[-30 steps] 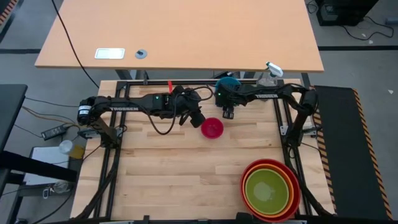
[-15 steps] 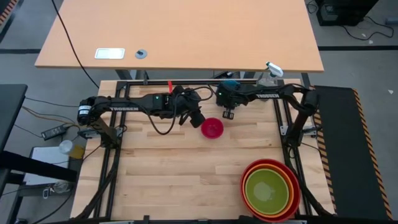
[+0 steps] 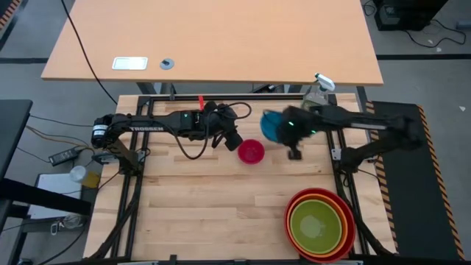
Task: Nest bowls inside each other
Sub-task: Stack the blue bowl into the green bowl
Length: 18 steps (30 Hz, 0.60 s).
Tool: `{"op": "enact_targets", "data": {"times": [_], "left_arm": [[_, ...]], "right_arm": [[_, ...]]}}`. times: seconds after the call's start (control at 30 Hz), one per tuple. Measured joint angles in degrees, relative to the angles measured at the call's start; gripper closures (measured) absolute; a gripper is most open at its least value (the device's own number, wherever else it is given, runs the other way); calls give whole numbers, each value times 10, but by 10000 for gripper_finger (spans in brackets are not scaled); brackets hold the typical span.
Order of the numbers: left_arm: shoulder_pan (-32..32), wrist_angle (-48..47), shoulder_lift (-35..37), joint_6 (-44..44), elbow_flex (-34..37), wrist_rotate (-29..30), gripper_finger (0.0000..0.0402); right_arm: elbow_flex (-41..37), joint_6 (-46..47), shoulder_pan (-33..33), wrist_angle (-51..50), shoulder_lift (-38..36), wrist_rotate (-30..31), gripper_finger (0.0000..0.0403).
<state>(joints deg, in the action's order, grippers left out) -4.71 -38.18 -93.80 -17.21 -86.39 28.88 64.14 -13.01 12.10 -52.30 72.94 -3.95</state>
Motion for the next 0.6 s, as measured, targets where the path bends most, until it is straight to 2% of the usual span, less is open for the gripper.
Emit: {"op": "enact_targets", "data": {"times": [0.1, 0.3, 0.6], "left_arm": [[0, 18, 0, -7, 0, 3, 209], [0, 51, 0, -10, 0, 20, 209], [-7, 45, 0, -15, 0, 21, 209]], "right_arm": [[0, 14, -62, -35, -48, -36, 373], [0, 59, -219, -68, -98, -39, 384], [0, 264, -460, -106, -91, -31, 375]]}}
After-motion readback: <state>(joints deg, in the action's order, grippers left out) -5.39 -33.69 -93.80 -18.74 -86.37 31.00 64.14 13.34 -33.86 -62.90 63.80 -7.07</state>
